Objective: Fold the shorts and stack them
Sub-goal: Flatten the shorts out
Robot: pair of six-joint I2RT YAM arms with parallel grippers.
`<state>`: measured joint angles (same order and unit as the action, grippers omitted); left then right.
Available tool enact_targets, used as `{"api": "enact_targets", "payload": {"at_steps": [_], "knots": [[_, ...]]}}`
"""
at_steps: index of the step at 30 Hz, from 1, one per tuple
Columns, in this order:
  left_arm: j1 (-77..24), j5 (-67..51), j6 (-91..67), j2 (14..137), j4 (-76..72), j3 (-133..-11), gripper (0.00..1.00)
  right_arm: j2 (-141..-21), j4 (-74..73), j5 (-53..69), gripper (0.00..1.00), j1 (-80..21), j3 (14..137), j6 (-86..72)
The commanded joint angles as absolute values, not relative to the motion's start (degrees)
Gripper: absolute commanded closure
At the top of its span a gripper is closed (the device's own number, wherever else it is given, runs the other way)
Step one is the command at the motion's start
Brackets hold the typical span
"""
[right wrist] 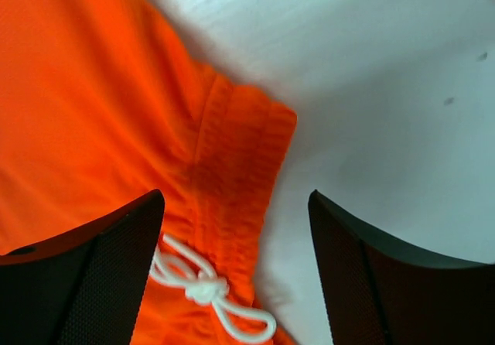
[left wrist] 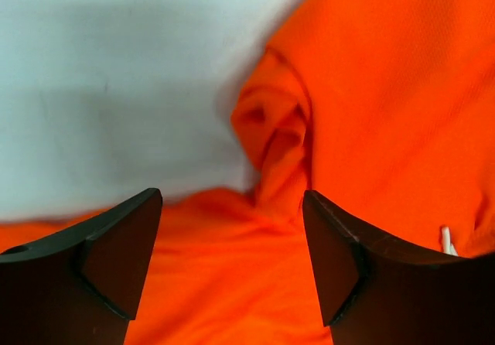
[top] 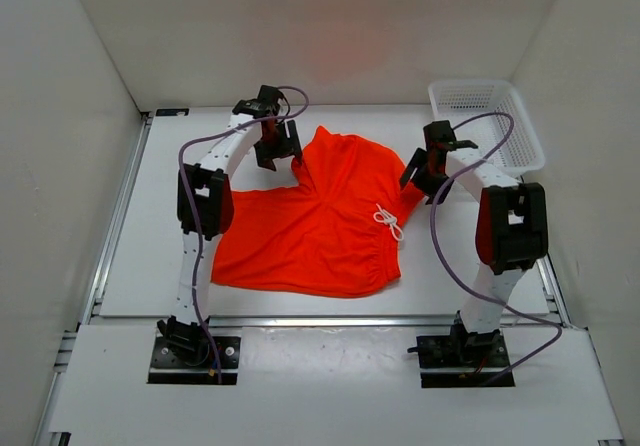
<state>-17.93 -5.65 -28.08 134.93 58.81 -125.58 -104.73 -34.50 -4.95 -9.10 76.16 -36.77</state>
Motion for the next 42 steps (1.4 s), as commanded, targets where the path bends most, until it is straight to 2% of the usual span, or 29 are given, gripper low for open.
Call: {"api": "enact_targets", "payload": {"at_steps": [1,7,10,11,12,14,16,17,20,24,27,30,31,33,36,42], "knots": [[-17.58,-8.00,-26.89,137.52,60.47,-133.58,0.15,-107.92,-35.33,-10.01,0.19,-9.49,81.38,-35.33],[-17.58,-8.53,-26.89,142.82,60.47,-138.95,0.16,-116.35,-36.56,-12.83,0.20,-10.02,86.83,-33.57],[-17.58,-9.05,-26.89,144.40,59.85,-140.27,0.35,-118.03,-36.56,-12.83,0.28,-10.55,87.36,-33.57],[-17.58,-9.57,-27.42,145.19,59.33,-140.27,0.42,-118.65,-36.56,-12.83,0.40,-11.07,87.89,-33.57],[-17.58,-10.19,-27.42,145.20,59.33,-140.27,0.57,-118.65,-36.56,-12.83,0.45,-11.07,87.89,-33.57],[-17.58,-10.20,-27.42,145.20,58.62,-140.27,0.73,-118.65,-36.56,-12.83,0.58,-11.60,87.89,-33.57],[-17.58,-10.20,-27.94,145.20,58.01,-140.27,0.87,-118.65,-36.56,-12.83,0.62,-11.60,87.89,-33.05],[-17.58,-10.20,-27.95,145.20,58.01,-140.27,0.90,-118.65,-36.56,-12.83,0.62,-11.60,87.89,-33.05],[-17.58,-9.33,-27.95,145.20,58.01,-139.66,0.90,-117.95,-36.56,-12.83,0.63,-11.60,87.89,-33.05],[-16.35,-5.55,-28.47,140.56,57.31,-136.06,0.90,-116.81,-36.56,-12.83,0.73,-11.60,87.89,-32.52],[-14.94,-9.03,-28.48,139.04,55.20,-134.12,0.88,-116.81,-36.56,-12.22,0.73,-11.60,87.89,-31.99],[-14.94,-11.16,-27.95,139.57,55.20,-134.74,0.69,-116.81,-36.56,-12.22,0.73,-11.60,87.89,-31.99],[-14.94,-11.77,-27.95,139.57,55.20,-134.74,0.59,-116.81,-36.56,-12.22,0.73,-11.60,87.89,-31.99],[-15.47,-11.78,-27.95,140.27,55.20,-134.74,0.51,-116.81,-36.56,-11.69,0.73,-11.60,87.89,-31.99],[-15.99,-14.32,-29.69,141.50,55.20,-135.26,0.29,-116.81,-36.56,-11.69,0.73,-11.60,87.89,-31.47],[-17.13,-14.85,-32.42,142.99,53.00,-138.41,0.28,-117.33,-36.56,-11.16,0.73,-12.13,87.89,-31.46]]}}
